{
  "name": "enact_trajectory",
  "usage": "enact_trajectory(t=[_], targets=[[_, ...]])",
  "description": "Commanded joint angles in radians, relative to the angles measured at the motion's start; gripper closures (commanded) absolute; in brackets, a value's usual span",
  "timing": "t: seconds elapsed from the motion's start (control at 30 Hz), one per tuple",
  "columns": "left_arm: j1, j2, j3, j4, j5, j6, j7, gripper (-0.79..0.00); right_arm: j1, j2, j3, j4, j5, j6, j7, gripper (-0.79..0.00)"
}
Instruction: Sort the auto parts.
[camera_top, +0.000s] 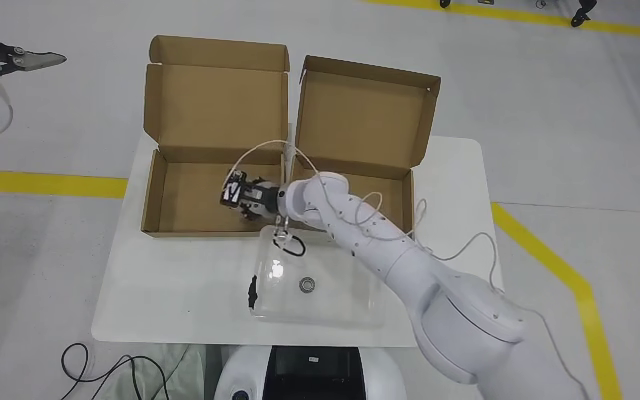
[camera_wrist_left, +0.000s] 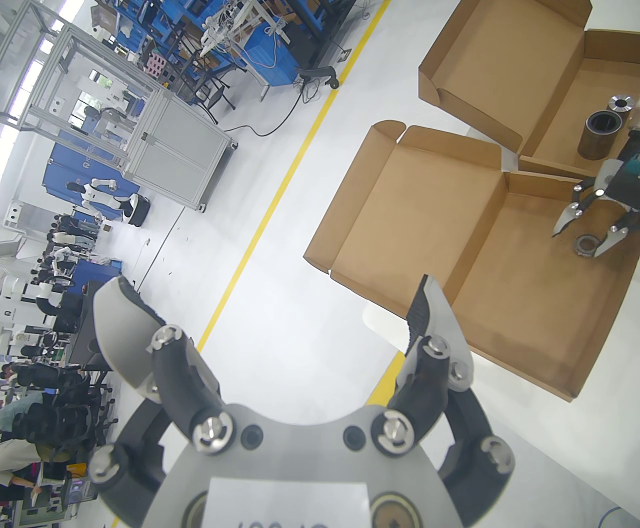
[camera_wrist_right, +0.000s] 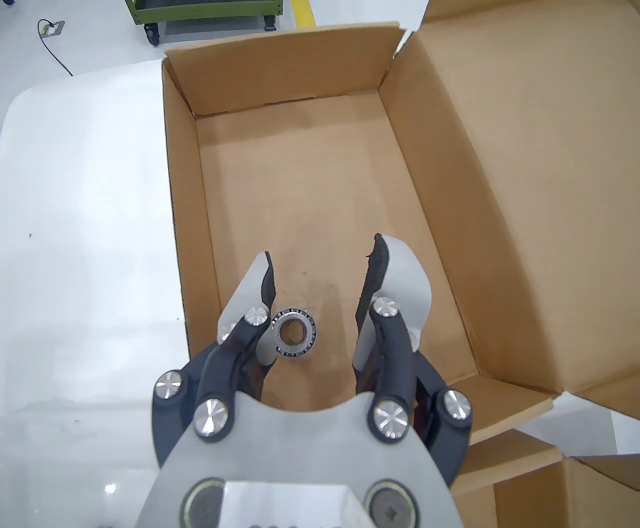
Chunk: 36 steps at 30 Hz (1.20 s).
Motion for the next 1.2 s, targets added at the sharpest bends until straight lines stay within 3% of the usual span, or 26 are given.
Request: enact_trajectory(t=[0.0,0.2,0.43,0.83,1.17], targets=[[0.000,0.000,0.000,0.000,0.000,0.000,0.000,-0.785,-0.005,0.010,0.007,-0.029,-0.018,-0.003,-0.010,-0.351],[0.000,0.000,0.000,0.000,0.000,0.000,0.000,-0.785,-0.054,0.060,0.047,-0.163,-0.064,-0.018,-0.005,-0.369],[0.000,0.000,0.000,0.000,0.000,0.000,0.000,-0.785,-0.172,0.152,0.142,-0.407,-0.119,-0.058,0.074,-0.376],[0.000,0.000,0.000,0.000,0.000,0.000,0.000,-0.785,-0.535,0.336,0.428,-0.924,-0.257,-0.210,0.273,-0.391],[0.000,0.000,0.000,0.000,0.000,0.000,0.000,-0.785,-0.783,0.420,0.599,-1.186,-0.345,-0.321,0.282,-0.391]])
